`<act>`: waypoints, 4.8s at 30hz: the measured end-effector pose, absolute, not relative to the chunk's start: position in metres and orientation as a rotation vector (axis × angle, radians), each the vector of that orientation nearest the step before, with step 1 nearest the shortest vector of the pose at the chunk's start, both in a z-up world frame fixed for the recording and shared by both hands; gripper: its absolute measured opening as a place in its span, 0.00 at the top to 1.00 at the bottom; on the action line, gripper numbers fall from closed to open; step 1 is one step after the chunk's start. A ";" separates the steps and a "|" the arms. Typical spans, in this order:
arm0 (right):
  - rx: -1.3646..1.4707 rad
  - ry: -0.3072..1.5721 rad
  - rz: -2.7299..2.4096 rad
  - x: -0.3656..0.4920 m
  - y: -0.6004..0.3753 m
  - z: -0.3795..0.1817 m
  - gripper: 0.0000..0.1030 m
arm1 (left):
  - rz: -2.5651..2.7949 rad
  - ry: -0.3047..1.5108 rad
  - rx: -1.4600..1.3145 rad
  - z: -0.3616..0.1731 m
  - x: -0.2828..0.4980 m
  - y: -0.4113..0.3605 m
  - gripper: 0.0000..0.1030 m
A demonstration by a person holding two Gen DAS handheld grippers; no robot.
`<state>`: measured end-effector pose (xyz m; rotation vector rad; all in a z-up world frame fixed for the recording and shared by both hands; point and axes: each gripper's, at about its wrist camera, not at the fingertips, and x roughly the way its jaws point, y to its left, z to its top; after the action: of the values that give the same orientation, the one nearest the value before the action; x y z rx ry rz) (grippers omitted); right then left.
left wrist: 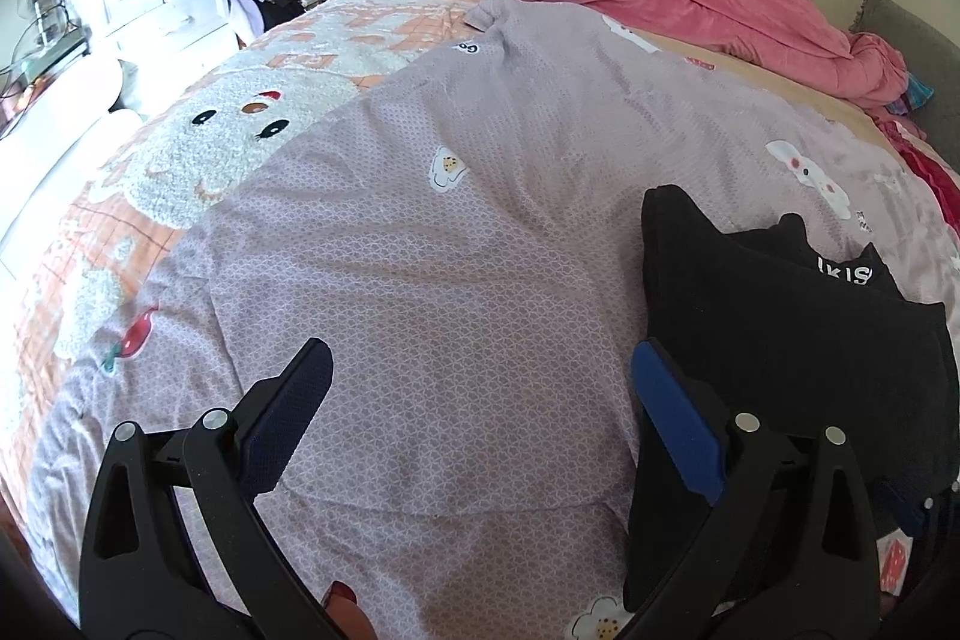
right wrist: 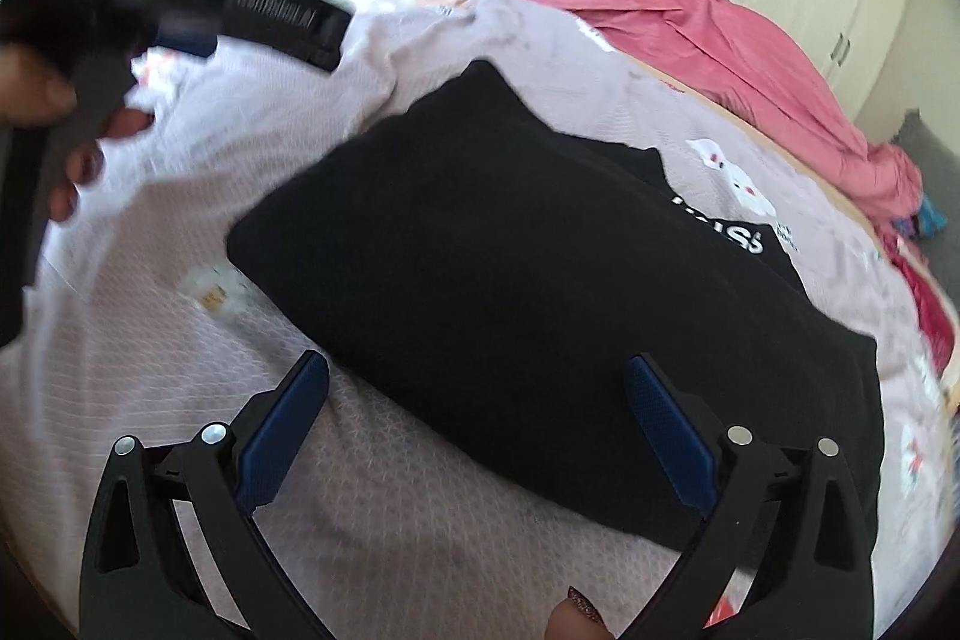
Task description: Fold small clothes
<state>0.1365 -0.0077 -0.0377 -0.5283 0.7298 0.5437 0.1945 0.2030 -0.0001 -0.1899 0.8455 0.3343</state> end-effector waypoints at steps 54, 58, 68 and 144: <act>-0.128 0.605 0.611 0.153 -0.046 -0.003 0.79 | -0.073 0.961 -0.395 -0.010 0.280 0.130 0.86; -0.095 0.596 0.603 0.150 -0.053 0.000 0.79 | -0.082 0.934 -0.385 -0.003 0.276 0.124 0.89; -0.029 0.549 0.588 0.141 -0.071 0.011 0.80 | -0.108 0.879 -0.374 0.020 0.264 0.112 0.89; 0.390 0.916 0.611 0.264 -0.302 -0.009 0.77 | -0.118 0.910 -0.055 -0.009 0.252 -0.056 0.32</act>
<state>0.2636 -0.3016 -0.0086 0.3895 0.9164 0.6108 0.2524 -0.0558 -0.0085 -0.0546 0.9098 -0.1177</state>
